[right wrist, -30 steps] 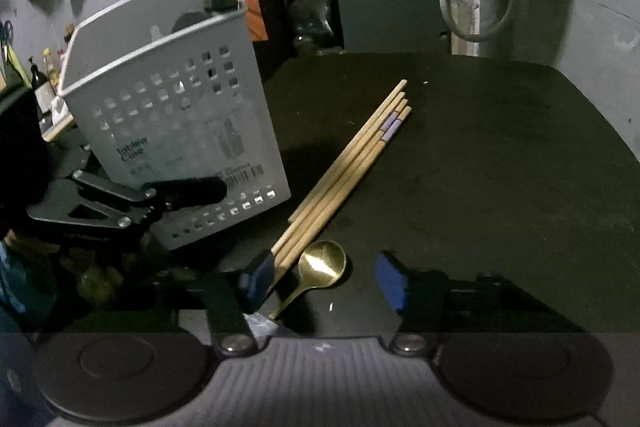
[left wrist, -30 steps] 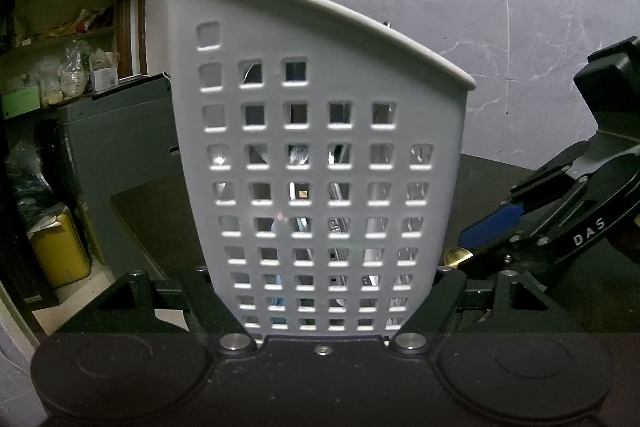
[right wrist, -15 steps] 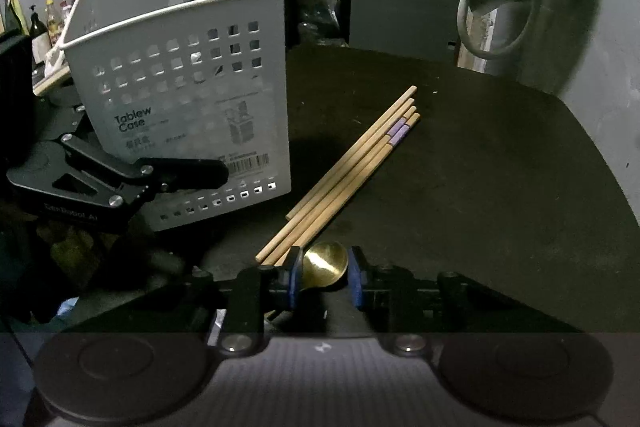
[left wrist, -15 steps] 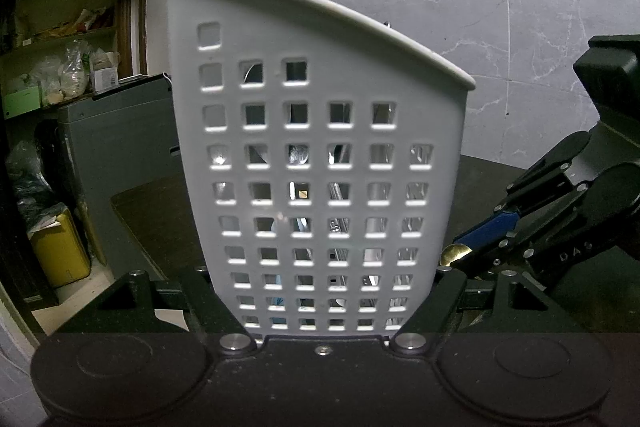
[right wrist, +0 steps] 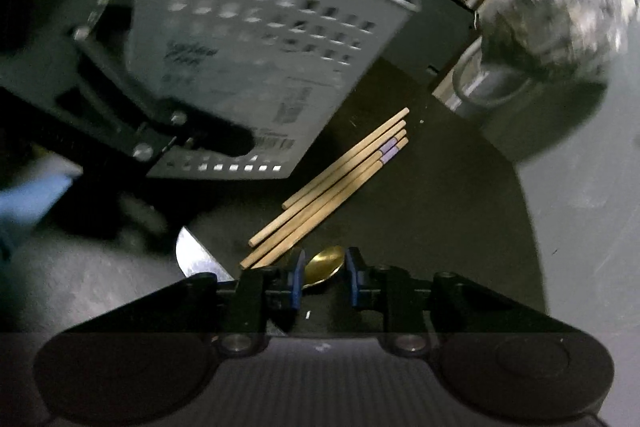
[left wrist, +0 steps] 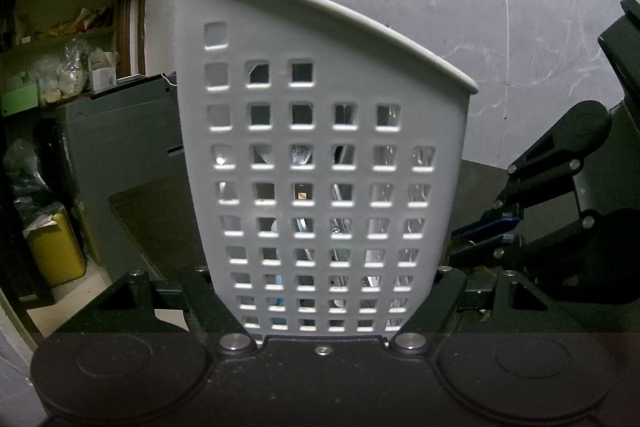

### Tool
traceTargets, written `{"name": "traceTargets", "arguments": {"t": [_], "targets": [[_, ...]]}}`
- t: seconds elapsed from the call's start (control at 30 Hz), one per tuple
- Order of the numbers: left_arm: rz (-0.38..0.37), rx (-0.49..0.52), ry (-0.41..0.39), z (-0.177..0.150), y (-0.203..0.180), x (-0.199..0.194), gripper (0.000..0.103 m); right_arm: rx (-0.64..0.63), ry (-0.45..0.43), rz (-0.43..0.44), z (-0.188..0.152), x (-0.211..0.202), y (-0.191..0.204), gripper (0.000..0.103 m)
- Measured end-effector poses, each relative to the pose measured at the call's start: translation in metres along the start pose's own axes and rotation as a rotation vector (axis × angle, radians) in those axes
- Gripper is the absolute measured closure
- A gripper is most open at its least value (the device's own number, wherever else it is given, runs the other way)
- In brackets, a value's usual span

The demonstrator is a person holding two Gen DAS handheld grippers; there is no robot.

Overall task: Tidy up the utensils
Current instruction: 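Lift the gold spoon with the right gripper and carry it above the caddy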

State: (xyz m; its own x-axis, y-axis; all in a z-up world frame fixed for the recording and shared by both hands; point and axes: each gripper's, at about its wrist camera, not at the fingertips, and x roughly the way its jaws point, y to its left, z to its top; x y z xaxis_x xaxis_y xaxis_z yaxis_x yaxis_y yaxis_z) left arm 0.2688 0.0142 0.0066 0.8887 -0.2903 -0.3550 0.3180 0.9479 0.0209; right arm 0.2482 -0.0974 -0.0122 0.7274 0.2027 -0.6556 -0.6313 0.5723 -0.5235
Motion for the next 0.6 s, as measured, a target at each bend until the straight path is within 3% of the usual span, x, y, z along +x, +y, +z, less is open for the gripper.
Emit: {"name": "traceTargets", "arguments": {"t": [0.07, 0.3, 0.6], "targets": [[-0.002, -0.002, -0.002, 0.000, 0.001, 0.000, 0.027, -0.039, 0.005, -0.029, 0.002, 0.000, 0.008, 0.093], [-0.011, -0.007, -0.007, -0.003, 0.004, 0.000, 0.027, 0.072, 0.001, -0.007, -0.001, 0.004, -0.002, 0.093], [-0.010, -0.010, -0.008, -0.003, 0.004, 0.000, 0.026, 0.075, -0.018, -0.020, -0.002, 0.000, 0.009, 0.097]]}}
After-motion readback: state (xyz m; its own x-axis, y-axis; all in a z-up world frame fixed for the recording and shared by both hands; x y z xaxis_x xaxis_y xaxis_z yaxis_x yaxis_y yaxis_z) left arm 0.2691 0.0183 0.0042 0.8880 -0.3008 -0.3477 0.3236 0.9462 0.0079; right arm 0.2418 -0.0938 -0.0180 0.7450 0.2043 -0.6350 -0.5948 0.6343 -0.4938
